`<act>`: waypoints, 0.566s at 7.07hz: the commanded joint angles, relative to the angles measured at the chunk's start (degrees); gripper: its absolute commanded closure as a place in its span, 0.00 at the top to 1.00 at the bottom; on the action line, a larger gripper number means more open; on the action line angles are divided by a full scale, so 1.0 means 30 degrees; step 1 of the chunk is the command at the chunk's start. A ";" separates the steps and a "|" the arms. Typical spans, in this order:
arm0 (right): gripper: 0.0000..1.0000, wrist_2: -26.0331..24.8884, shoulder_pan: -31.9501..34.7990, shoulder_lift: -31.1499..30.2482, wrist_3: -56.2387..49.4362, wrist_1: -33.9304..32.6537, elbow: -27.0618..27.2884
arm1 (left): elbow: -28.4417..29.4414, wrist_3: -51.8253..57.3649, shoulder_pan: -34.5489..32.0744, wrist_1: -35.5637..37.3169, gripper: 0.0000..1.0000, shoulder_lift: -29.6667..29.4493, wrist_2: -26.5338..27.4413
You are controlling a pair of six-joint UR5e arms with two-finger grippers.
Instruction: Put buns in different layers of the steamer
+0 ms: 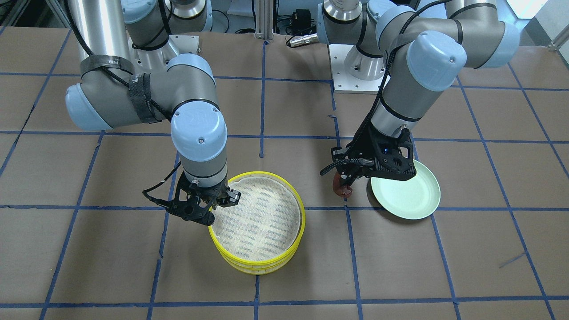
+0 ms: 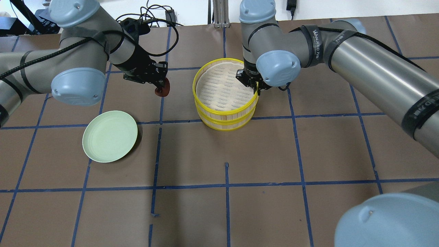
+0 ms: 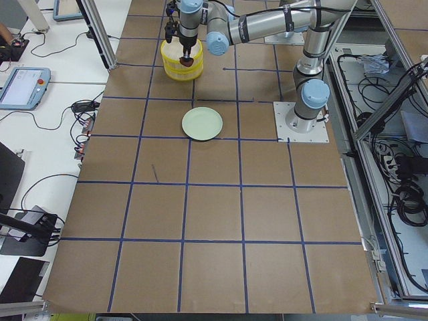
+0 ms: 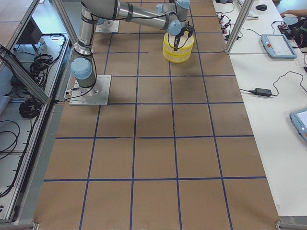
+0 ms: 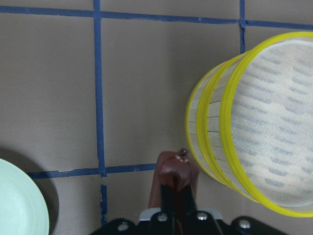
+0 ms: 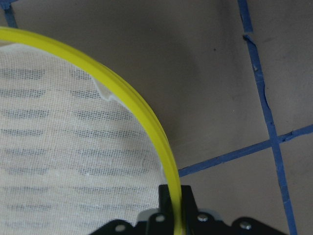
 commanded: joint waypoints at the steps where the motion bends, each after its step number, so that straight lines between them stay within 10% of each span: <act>1: 0.14 0.0012 -0.0001 0.0048 0.0026 -0.0349 0.0018 | -0.0028 0.0393 0.0000 -0.0022 0.03 0.0029 0.0079; 4: 0.23 0.0012 -0.0001 -0.0011 -0.0003 -0.0321 0.0485 | -0.0028 0.0513 0.0000 -0.0022 0.03 0.0029 0.0109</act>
